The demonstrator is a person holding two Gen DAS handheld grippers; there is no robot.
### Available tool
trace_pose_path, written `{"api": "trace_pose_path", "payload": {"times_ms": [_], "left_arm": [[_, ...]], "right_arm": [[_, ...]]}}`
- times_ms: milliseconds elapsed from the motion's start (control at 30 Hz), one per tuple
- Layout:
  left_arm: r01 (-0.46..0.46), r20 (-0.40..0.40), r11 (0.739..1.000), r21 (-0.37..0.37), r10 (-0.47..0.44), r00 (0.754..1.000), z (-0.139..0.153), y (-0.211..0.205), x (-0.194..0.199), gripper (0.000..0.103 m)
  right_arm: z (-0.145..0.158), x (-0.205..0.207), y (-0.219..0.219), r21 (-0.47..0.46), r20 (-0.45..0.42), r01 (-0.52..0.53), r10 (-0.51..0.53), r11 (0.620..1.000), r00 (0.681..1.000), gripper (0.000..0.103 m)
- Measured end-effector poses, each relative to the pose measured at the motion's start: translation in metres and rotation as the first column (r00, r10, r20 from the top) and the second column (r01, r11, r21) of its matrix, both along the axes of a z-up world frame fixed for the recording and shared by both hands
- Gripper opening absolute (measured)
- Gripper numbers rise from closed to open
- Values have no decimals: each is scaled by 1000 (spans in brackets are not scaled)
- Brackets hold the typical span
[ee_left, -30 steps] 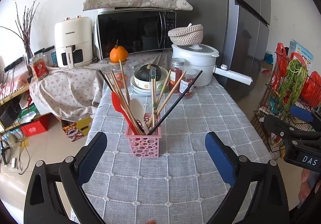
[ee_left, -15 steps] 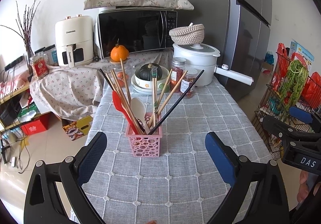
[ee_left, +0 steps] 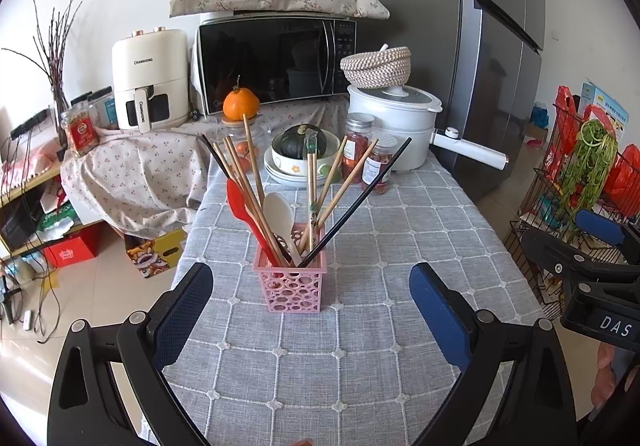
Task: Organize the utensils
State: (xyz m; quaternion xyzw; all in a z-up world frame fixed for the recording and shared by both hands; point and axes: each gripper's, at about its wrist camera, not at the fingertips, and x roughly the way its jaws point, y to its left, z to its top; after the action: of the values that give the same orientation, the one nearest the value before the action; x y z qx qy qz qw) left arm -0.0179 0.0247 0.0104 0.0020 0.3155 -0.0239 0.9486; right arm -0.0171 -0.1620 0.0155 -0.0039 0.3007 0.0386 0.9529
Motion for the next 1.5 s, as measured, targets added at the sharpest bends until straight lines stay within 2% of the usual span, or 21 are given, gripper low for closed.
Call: {"api": "trace_pose_path", "payload": {"times_ms": [1500], "left_arm": [[-3, -1, 1000, 0, 3, 1000, -1, 0, 0, 100]], "right_arm": [[0, -1, 2, 18, -7, 6, -6, 1000, 1000, 99]]}}
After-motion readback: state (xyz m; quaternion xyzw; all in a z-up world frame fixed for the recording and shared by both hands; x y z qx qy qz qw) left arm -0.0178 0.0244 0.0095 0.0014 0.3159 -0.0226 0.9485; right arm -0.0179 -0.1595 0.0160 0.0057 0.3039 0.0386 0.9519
